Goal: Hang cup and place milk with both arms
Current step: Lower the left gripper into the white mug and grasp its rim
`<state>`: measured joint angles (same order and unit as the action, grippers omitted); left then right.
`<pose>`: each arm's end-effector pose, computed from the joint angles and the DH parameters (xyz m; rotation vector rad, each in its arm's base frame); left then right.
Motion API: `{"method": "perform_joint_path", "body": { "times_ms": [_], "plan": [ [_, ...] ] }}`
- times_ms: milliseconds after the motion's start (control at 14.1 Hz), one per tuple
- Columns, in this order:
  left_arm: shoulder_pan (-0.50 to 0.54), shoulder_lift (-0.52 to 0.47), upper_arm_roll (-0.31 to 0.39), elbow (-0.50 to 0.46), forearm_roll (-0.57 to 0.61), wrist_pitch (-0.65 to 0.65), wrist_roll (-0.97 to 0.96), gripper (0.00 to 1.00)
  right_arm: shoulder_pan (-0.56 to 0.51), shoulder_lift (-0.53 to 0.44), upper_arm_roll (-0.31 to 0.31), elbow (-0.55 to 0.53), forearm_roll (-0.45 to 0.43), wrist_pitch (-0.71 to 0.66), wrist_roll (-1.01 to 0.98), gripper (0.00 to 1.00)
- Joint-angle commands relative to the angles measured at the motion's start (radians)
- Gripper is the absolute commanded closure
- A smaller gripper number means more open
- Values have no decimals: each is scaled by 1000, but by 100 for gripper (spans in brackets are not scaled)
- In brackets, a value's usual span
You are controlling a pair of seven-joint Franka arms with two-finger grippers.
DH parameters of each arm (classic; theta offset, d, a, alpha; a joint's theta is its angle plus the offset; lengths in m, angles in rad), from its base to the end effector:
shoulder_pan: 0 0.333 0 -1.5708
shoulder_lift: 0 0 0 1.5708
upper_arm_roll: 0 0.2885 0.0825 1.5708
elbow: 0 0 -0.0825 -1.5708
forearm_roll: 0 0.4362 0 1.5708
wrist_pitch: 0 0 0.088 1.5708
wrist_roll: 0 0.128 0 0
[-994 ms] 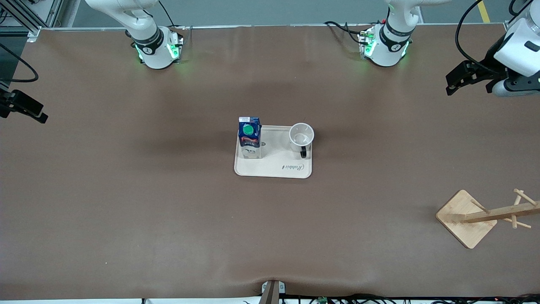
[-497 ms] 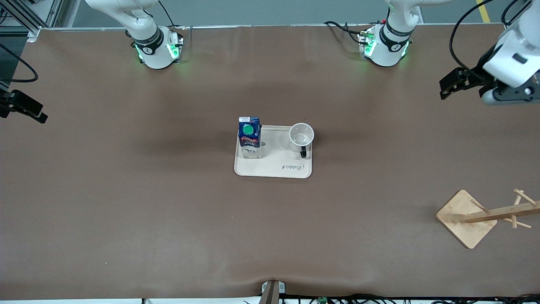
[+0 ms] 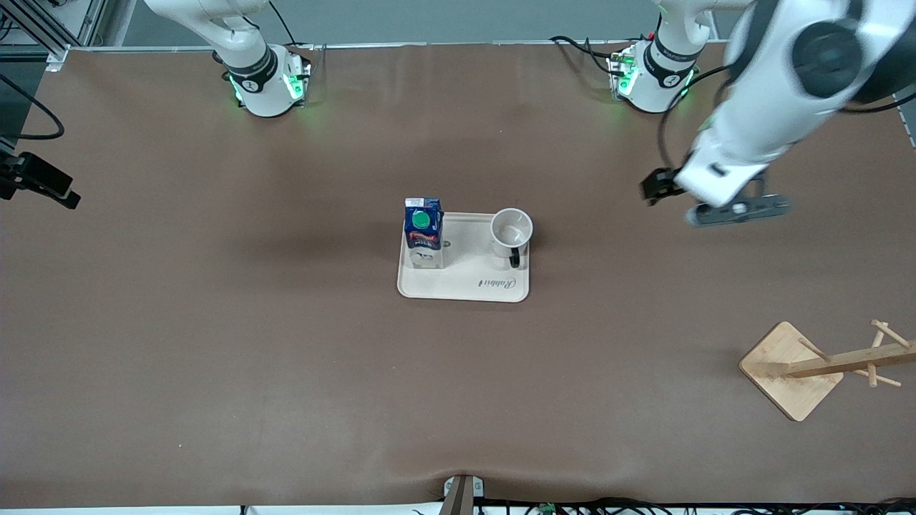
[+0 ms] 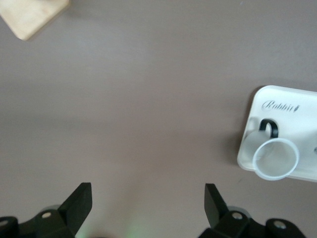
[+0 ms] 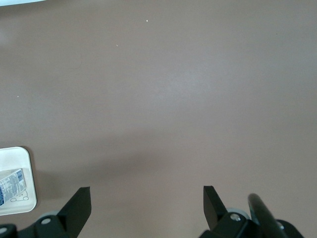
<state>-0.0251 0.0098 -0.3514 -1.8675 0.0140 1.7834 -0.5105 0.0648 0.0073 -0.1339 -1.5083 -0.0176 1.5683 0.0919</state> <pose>0.5602 -0.2195 0.4324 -3.0834 -0.2011 0.1235 0.6086 -0.0441 0.6042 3.1124 -0.2518 0.0827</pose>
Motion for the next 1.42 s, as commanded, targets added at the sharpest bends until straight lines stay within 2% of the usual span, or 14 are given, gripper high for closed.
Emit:
{"method": "perform_joint_path", "body": {
  "times_ms": [0, 142, 497, 710, 781, 994, 1207, 1349],
  "plan": [
    [-2, 36, -87, -94, 1, 129, -159, 0, -10, 6, 8, 11, -18, -10, 6, 0],
    [-35, 102, -133, -116, 29, 213, -258, 0, -10, 6, 8, 11, -18, -8, 6, 0],
    [-146, 243, -135, -125, 139, 329, -365, 0, -11, 8, 7, 11, -19, -10, 6, 0],
    [-199, 321, -135, -131, 164, 411, -508, 0, -26, 8, 8, 11, -18, -8, 5, 0],
    [-213, 335, -135, -139, 181, 425, -532, 4, -26, 8, 7, 11, -18, -8, 5, 0],
    [-225, 377, -135, -162, 219, 476, -588, 28, -25, 8, 8, 11, -18, -10, 5, 0],
    [-231, 426, -135, -160, 285, 494, -638, 44, -26, 8, 8, 11, -18, -10, 5, 0],
    [-231, 459, -136, -154, 320, 510, -704, 62, -22, 8, 8, 11, -18, -10, 5, 0]
  ]
}}
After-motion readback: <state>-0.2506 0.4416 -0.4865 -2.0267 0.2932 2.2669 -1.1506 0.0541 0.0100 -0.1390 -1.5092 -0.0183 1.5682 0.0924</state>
